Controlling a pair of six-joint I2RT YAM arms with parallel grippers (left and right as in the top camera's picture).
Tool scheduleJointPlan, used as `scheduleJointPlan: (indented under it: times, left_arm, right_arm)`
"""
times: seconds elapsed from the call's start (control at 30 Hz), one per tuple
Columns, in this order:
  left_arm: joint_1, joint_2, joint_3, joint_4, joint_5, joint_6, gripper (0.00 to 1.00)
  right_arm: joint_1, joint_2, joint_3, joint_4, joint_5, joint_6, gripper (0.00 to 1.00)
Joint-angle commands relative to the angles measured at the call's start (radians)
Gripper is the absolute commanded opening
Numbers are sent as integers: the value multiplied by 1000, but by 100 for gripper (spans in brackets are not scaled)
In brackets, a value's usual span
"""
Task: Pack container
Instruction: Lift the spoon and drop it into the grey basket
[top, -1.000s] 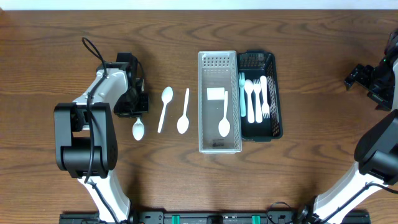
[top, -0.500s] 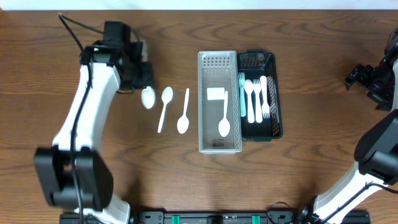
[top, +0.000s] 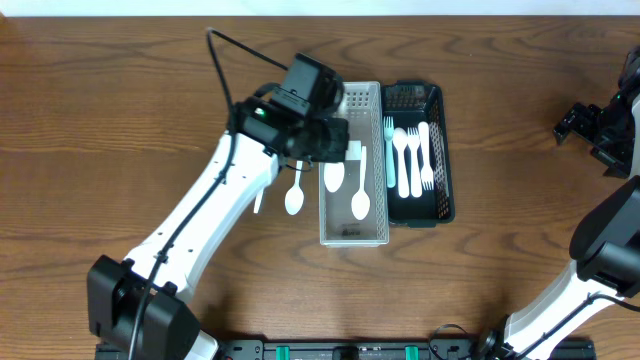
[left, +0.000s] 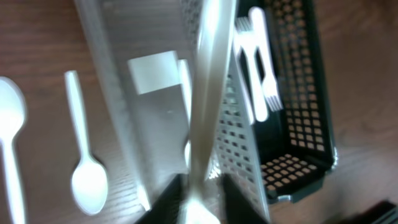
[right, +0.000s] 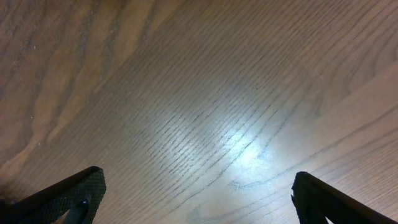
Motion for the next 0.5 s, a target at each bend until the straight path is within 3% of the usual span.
scheduleJointPlan:
  times: [0.0, 0.2, 0.3, 0.47]
  left_arm:
    - [-17, 18, 5, 9, 4, -42, 45]
    - [-11, 26, 6, 34, 0, -19, 54]
    - [2, 25, 6, 75, -3, 35, 64]
    - [79, 18, 6, 73, -219, 99, 69]
  right_arm:
    - [7, -6, -1, 2, 3, -11, 99]
    - [7, -6, -1, 2, 3, -11, 99]
    - [7, -6, -1, 2, 3, -11, 99]
    - [7, -6, -1, 2, 3, -11, 99]
